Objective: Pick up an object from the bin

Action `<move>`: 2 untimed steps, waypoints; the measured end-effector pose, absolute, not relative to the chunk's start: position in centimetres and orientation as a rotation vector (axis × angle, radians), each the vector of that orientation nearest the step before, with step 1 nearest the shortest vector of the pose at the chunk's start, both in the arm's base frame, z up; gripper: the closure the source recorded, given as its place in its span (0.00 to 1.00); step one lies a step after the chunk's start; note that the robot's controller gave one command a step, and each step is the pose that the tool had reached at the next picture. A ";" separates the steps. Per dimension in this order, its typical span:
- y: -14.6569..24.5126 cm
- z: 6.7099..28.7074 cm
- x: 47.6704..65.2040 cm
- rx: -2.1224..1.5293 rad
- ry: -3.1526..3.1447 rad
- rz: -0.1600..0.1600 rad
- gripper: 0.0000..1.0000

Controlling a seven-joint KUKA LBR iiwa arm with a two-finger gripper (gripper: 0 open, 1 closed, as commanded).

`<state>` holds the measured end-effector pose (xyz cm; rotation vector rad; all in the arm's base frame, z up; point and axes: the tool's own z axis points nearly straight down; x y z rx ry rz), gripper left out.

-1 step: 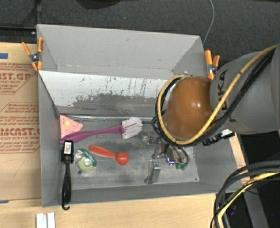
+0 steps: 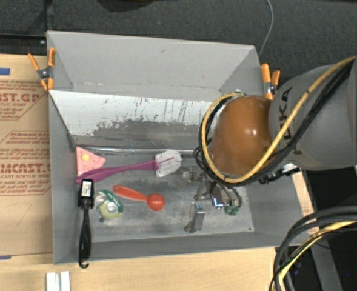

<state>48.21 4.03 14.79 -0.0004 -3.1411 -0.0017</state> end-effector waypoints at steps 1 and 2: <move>12.4 7.0 53.0 -0.034 -3.139 -0.005 0.00; 13.6 14.5 51.6 -0.062 -3.147 -0.001 0.00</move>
Offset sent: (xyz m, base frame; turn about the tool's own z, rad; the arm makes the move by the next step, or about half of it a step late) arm 0.0336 0.0945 -0.0028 0.0403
